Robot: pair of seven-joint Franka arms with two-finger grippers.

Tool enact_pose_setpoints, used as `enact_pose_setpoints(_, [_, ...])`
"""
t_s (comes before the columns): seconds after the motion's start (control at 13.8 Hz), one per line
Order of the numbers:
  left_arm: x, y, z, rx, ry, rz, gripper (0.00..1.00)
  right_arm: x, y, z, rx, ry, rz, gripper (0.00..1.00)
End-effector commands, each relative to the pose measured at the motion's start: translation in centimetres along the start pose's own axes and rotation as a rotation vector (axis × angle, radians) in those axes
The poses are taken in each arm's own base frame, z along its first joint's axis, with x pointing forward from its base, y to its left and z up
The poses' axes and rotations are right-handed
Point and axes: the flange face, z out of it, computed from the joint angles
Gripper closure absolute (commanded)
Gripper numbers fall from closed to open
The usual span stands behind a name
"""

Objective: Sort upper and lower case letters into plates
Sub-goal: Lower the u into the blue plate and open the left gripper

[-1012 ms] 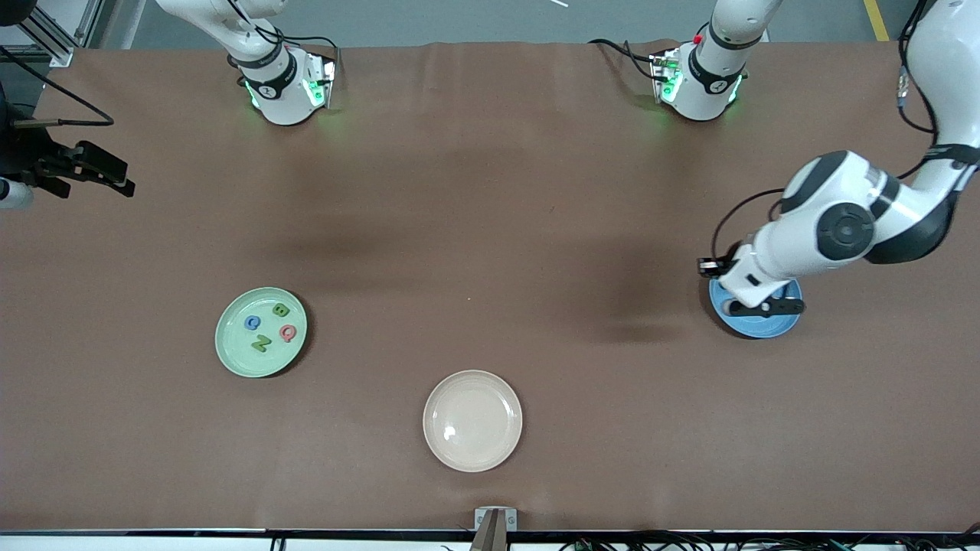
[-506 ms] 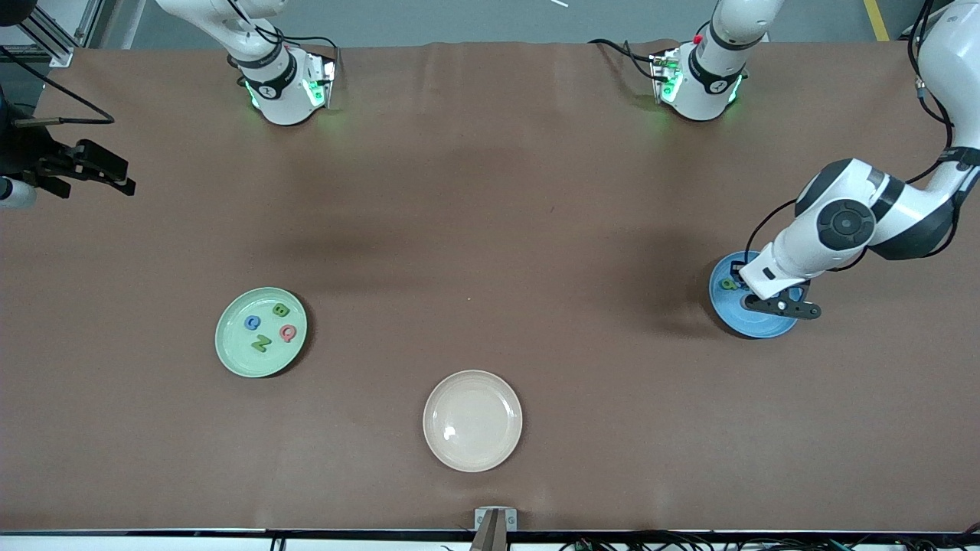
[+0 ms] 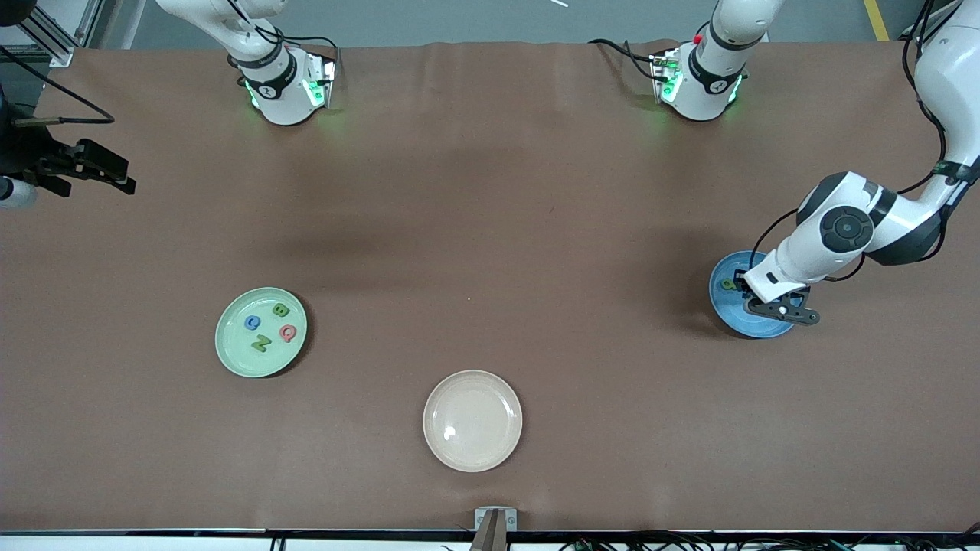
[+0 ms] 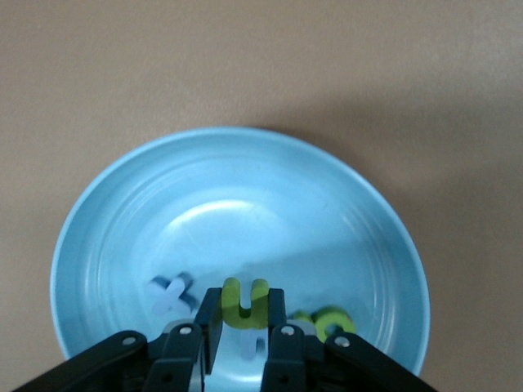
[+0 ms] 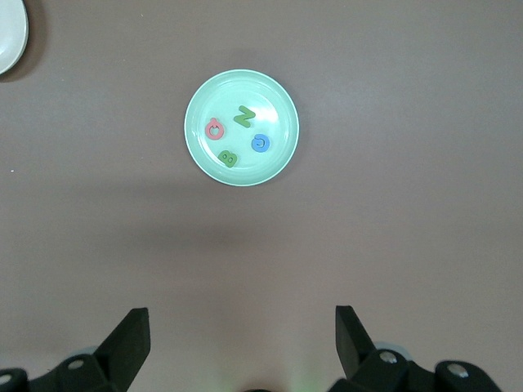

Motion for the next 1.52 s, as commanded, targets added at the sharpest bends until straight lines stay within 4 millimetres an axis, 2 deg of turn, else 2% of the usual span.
enact_pose_setpoints(0.0, [1.2,0.6,0.0,0.017,0.023,0.014,0.88,-0.9,0.0,-0.1,0.011,0.002,0.001,0.00])
enact_pose_setpoints(0.29, [2.9,0.5,0.5,0.015,0.033,0.015,0.87,-0.9,0.0,0.1,0.014,-0.001,0.003,0.00])
enact_pose_setpoints(0.65, [2.7,0.0,1.2,0.013,0.030,0.008,0.83,-0.9,0.0,0.0,0.014,0.000,0.001,0.00])
enact_pose_setpoints(0.72, [2.7,0.0,1.2,0.013,0.030,0.008,0.66,-0.9,0.0,0.0,0.014,0.000,0.003,0.00])
enact_pose_setpoints(0.87, [2.7,-0.3,1.0,0.012,0.030,-0.001,0.00,-0.9,0.0,-0.1,0.014,0.002,0.001,0.00])
enact_pose_setpoints(1.16, [2.7,-0.6,0.0,0.012,0.033,-0.010,0.00,-0.9,0.0,-0.1,0.014,0.002,0.001,0.00])
enact_pose_setpoints(1.45, [3.4,0.0,-5.2,-0.024,0.036,-0.047,0.00,-0.9,0.0,-0.1,0.014,0.002,0.001,0.00])
